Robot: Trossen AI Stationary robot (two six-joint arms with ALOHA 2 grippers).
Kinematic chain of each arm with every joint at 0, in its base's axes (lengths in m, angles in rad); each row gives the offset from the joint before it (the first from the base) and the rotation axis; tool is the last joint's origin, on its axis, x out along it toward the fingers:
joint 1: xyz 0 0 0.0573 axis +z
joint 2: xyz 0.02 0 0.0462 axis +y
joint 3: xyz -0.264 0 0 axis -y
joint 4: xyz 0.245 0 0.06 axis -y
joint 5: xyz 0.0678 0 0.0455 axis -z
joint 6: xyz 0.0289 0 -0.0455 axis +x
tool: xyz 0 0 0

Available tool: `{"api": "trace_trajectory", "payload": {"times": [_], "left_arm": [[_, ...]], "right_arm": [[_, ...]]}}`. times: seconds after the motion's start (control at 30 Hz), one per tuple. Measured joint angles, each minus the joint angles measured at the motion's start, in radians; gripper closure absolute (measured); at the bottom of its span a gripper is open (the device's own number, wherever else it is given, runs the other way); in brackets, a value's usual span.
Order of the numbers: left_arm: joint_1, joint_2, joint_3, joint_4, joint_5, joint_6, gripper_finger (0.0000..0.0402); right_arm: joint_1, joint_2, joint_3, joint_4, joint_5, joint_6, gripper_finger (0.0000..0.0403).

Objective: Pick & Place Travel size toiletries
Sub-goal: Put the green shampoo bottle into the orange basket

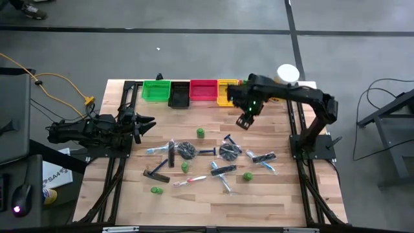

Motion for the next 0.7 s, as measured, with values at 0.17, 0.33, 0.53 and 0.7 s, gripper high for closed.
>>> {"api": "trace_trajectory", "payload": {"times": [0.17,0.33,0.53,0.7], "left_arm": [[0.0,0.0,0.0,0.0,0.0,0.0,0.0254],[0.0,0.0,0.0,0.0,0.0,0.0,0.0254],[0.0,0.0,0.0,0.0,0.0,0.0,0.0254],[0.0,0.0,0.0,0.0,0.0,0.0,0.0254]], "right_arm": [[0.145,0.0,0.0,-0.003,0.054,0.088,0.0211],[0.28,0.0,0.0,-0.004,0.116,0.195,0.0211],[0.419,0.0,-0.005,-0.001,0.125,0.321,0.0211],[0.512,0.0,-0.078,0.013,0.094,0.44,0.0211]]}}
